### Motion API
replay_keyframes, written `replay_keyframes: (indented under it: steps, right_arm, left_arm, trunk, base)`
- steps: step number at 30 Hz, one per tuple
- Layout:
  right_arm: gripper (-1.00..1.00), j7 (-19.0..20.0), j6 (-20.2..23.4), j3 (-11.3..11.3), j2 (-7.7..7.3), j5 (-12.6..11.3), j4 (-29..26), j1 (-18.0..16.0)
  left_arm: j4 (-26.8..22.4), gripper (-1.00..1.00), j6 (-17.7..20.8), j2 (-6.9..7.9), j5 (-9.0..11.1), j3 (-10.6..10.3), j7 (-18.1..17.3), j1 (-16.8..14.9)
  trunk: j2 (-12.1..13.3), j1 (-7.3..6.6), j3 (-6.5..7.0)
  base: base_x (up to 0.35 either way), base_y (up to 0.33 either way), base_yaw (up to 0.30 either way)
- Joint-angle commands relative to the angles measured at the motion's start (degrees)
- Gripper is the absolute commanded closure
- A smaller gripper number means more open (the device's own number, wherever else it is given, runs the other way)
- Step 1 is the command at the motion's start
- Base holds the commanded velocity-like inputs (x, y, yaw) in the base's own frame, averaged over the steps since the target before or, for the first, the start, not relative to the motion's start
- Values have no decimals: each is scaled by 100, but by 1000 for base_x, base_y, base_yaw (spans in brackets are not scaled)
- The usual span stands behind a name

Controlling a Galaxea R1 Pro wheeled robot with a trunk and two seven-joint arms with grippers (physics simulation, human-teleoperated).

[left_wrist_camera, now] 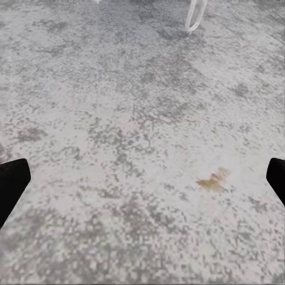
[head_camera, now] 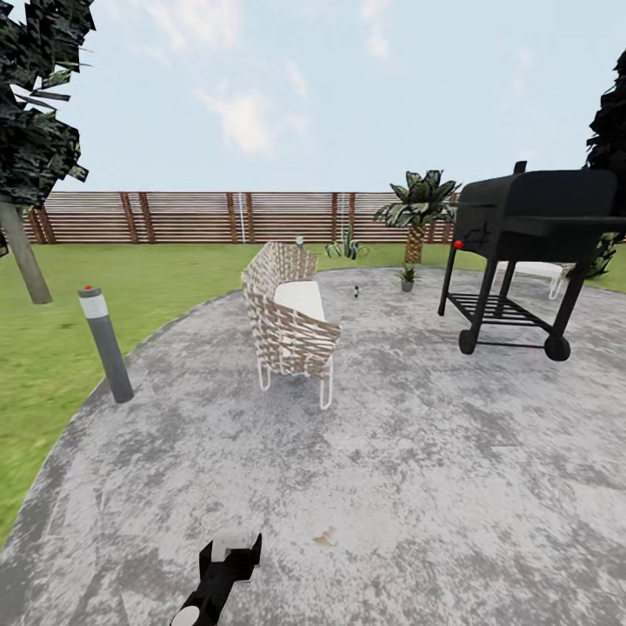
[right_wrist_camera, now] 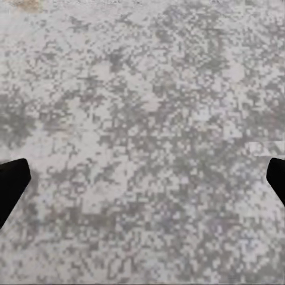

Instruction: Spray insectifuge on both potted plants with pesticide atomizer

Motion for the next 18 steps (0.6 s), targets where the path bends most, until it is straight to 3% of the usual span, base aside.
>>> replay_keyframes:
  steps: [1, 18]
  right_arm:
    - [-100, 4, 9, -5, -2, -9, -9, 1]
    - [-100, -22, 88, -16, 2, 37, -34, 1]
  left_arm:
    - [-38, -100, -19, -1, 9, -1, -2, -3]
    - [-126, -100, -19, -25, 17, -14, 7, -3]
  trunk:
    - [-2, 1, -5]
    - [-2, 1, -5]
  base:
    - [251, 256, 0]
    - [287, 229, 0]
